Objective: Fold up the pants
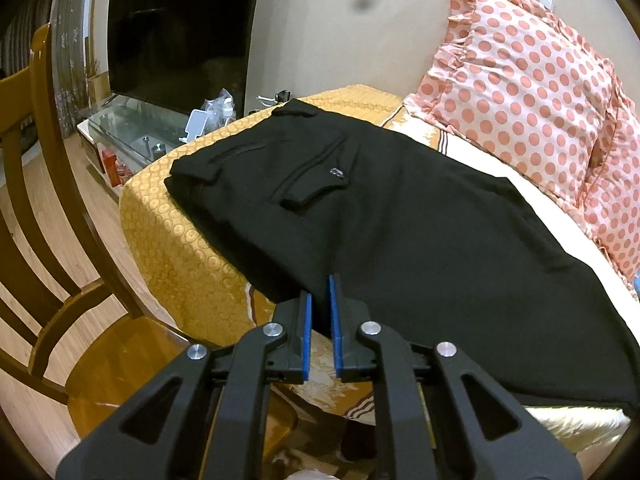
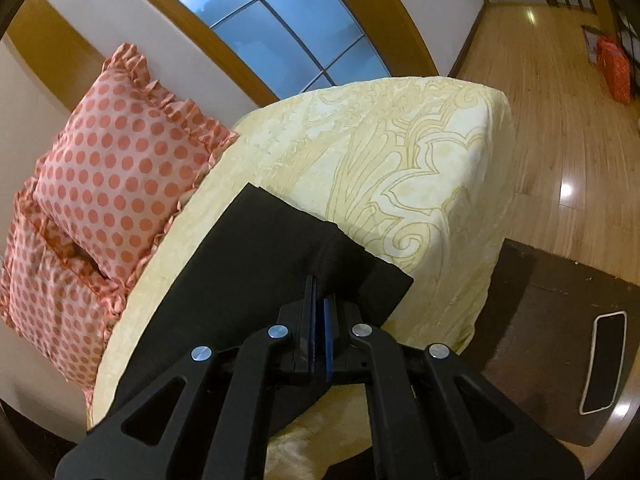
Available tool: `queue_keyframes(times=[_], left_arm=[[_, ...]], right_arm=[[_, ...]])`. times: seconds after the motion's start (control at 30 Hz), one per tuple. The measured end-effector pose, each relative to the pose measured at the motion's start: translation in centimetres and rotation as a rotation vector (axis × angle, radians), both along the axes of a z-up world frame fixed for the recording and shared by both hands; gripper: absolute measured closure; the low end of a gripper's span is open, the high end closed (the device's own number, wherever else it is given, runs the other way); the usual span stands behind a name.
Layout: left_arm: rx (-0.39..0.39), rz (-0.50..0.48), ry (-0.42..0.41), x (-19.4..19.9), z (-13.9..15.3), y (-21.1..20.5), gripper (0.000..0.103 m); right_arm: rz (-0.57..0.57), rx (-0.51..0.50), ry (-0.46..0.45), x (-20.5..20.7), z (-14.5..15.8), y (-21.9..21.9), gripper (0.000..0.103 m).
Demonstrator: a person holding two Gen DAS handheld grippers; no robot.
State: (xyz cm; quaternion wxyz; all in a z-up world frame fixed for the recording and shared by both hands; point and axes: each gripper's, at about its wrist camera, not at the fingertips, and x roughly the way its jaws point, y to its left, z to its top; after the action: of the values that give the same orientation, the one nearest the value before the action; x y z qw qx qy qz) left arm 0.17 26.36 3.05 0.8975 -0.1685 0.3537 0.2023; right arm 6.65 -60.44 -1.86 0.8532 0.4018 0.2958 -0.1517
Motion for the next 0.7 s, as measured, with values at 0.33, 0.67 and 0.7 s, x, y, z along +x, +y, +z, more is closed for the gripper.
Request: queue_keyframes(times=[0.33, 0.67, 0.7], left_arm=[[0.136, 0.015, -0.142, -3.4, 4.1, -2.6, 0.054], [0.136, -0.433, -0.167, 2.6, 3.2, -16.1, 0.033], [0.148, -0.470, -0.157, 3.3, 2.8, -17.7, 0.033]], right_arm=[[0.126, -0.126, -0.144, -3.1, 4.2, 2.8, 0.074], [0.624, -0.235, -0.123, -1.2, 2.0, 14.9, 0.068], [0.634, -0.269, -0.119, -1.4, 1.9, 15.5, 0.068]])
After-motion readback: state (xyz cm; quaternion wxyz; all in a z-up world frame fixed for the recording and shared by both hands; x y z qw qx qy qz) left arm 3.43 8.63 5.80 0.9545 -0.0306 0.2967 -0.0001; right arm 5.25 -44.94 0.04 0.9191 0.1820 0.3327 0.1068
